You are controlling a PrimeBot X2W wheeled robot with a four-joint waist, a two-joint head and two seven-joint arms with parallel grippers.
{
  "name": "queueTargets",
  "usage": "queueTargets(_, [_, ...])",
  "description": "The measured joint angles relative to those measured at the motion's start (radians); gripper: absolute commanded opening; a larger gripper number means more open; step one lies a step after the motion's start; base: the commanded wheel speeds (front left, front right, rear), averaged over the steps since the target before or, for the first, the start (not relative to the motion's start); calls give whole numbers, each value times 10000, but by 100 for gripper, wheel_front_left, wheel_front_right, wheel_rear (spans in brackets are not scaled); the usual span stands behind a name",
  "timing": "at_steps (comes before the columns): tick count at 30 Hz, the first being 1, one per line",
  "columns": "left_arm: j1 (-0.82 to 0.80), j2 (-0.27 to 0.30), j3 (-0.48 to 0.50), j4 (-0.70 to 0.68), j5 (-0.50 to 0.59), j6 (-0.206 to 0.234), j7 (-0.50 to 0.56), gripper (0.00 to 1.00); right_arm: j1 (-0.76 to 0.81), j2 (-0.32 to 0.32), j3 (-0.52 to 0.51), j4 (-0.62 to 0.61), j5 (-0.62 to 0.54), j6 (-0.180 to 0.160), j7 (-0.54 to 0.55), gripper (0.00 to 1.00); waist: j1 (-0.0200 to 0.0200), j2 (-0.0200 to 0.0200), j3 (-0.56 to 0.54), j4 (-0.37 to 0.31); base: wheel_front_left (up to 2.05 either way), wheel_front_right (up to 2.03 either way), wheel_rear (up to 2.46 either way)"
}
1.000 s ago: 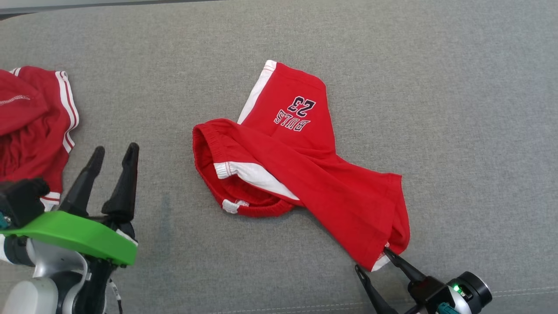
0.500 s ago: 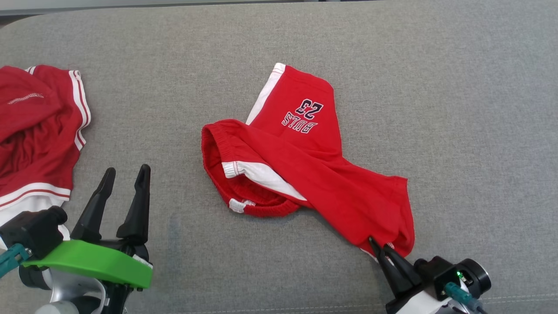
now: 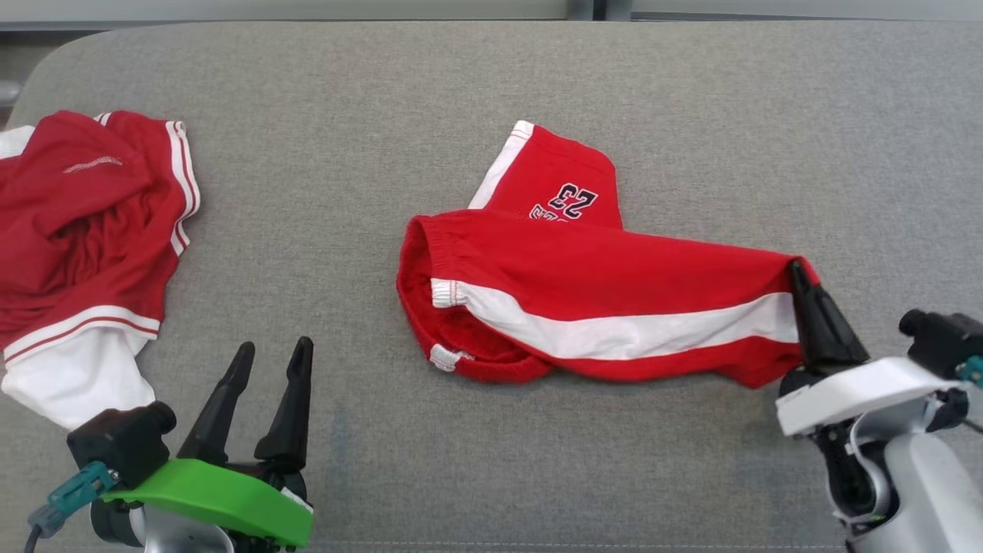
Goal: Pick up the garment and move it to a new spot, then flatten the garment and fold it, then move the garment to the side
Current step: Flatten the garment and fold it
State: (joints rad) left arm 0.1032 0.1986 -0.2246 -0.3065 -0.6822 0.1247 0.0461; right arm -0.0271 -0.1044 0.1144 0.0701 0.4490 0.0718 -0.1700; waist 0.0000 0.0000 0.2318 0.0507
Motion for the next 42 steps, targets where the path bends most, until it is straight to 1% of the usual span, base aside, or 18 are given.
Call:
queueTargets(3, [1, -56, -107, 13, 0, 0, 10, 100, -566, -387, -479, 621, 278, -35, 654, 0, 0, 0, 25, 202, 0, 0, 0])
queueTargets(4, [1, -77, -201, 15, 2, 0, 17, 100, -918, -721, -612, 1081, 263, -50, 1064, 0, 0, 0, 55, 348, 0, 0, 0])
queueTargets(5, [1, -100, -268, 10, 2, -2, 17, 100, -1069, -815, -679, 1267, 261, -125, 1198, 0, 0, 0, 75, 423, 0, 0, 0])
queueTargets(7, [-1, -165, -376, 10, 4, -4, 19, 100, -1371, -1011, -702, 1647, 224, -130, 1509, 0, 0, 0, 127, 582, 0, 0, 0])
queueTargets(10, [-4, -211, -428, 10, 6, -15, 29, 100, -1822, -1208, -704, 2102, 153, -153, 1822, 0, 0, 0, 224, 823, 0, 0, 0])
queueTargets(15, [-12, -255, -456, 59, 6, -25, 10, 100, -2406, -1624, -683, 2959, -314, -307, 2094, 0, 0, 0, 391, 1194, 0, 0, 0])
queueTargets(16, [-12, -253, -441, 73, 6, -27, -2, 100, -2597, -1741, -612, 3227, -516, -311, 2094, 10, 0, 0, 450, 1285, 0, 0, 0])
queueTargets(17, [-12, -255, -454, 88, 6, -31, -4, 100, -2680, -1758, -579, 3321, -562, -311, 2092, 68, 0, 0, 475, 1312, 0, 0, 0])
queueTargets(18, [-13, -255, -460, 105, 8, -65, -8, 100, -2748, -1783, -500, 3407, -667, -311, 2086, 100, 0, 0, 493, 1332, 0, 0, 0])
queueTargets(23, [-21, -253, -408, 247, 111, -104, -211, 100, -2910, -1762, -73, 3730, -1126, -303, 1760, 100, 0, 0, 424, 1238, 0, 0, 0])
queueTargets(28, [-22, -121, -307, 412, 368, -104, -353, 100, -2912, -1854, 224, 3927, -1689, -314, 1379, 100, 0, 0, 270, 956, 0, 0, 0])
queueTargets(29, [-22, -98, -268, 431, 378, -104, -414, 100, -2911, -1881, 276, 3967, -1772, -383, 1312, 100, 0, 0, 234, 881, 0, 0, 0])
queueTargets(31, [-22, -25, -234, 489, 428, -104, -428, 100, -2896, -1987, 351, 4004, -2029, -401, 1127, 100, 0, 0, 161, 723, 0, 0, 0])
queueTargets(32, [-21, -15, -188, 529, 433, -104, -477, 100, -2894, -1992, 291, 4008, -2027, -474, 1012, 100, 0, 0, 120, 637, 0, 0, 0])
queueTargets(34, [-21, 0, -151, 571, 439, -104, -516, 100, -2886, -1996, 257, 4006, -2023, -481, 907, 100, 0, 0, 78, 551, 0, 0, 0])
queueTargets(36, [-19, 59, -119, 683, 512, -104, -546, 100, -2811, -2006, 209, 3998, -2027, -577, 642, 100, 0, 0, -14, 374, 0, 0, 0])
queueTargets(42, [-5, 128, -102, 995, 813, -104, -803, 100, -2082, -2063, 142, 3783, -2165, -836, -261, 100, 0, 0, -407, -91, 0, 0, 0])
